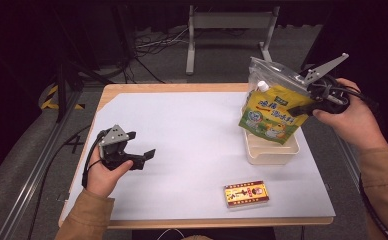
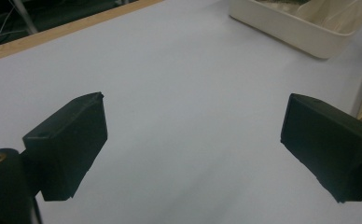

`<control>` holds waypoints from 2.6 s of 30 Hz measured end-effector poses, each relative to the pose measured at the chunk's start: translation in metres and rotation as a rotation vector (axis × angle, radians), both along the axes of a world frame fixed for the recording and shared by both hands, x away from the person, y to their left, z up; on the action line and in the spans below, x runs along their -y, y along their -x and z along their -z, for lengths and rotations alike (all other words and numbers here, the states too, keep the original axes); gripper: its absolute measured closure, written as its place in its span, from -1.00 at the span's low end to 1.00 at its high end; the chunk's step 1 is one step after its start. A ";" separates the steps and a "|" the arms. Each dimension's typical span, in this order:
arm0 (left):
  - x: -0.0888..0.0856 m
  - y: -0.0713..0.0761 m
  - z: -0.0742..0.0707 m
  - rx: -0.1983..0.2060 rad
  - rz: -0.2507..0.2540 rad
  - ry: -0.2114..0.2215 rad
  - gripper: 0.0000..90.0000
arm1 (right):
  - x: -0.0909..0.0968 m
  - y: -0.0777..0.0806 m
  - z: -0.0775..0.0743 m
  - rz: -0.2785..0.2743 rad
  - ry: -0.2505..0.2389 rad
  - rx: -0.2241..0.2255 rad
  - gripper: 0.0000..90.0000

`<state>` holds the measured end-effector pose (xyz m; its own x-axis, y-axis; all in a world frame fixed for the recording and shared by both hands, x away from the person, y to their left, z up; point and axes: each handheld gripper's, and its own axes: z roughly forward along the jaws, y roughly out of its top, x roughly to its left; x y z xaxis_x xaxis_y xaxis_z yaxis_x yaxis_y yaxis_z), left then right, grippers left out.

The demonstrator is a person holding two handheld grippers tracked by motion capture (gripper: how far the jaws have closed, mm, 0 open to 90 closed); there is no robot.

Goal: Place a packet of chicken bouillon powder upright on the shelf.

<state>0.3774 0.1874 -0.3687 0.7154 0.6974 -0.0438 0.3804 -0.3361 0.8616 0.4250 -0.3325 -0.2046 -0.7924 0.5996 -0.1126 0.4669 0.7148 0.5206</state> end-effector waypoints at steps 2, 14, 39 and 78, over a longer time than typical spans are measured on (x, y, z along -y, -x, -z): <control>0.001 0.000 0.000 -0.007 0.003 -0.002 -0.83 | 0.002 0.000 0.001 -0.001 0.010 0.000 1.00; 0.002 -0.001 0.002 -0.007 0.009 -0.003 -0.83 | 0.005 -0.002 0.009 0.006 0.072 -0.015 1.00; 0.004 -0.001 0.004 -0.012 0.015 -0.008 -0.83 | 0.004 -0.003 0.013 -0.049 0.147 -0.023 1.00; 0.004 -0.002 0.007 -0.025 0.008 0.002 -0.83 | 0.003 -0.019 0.050 -0.061 0.119 -0.079 0.99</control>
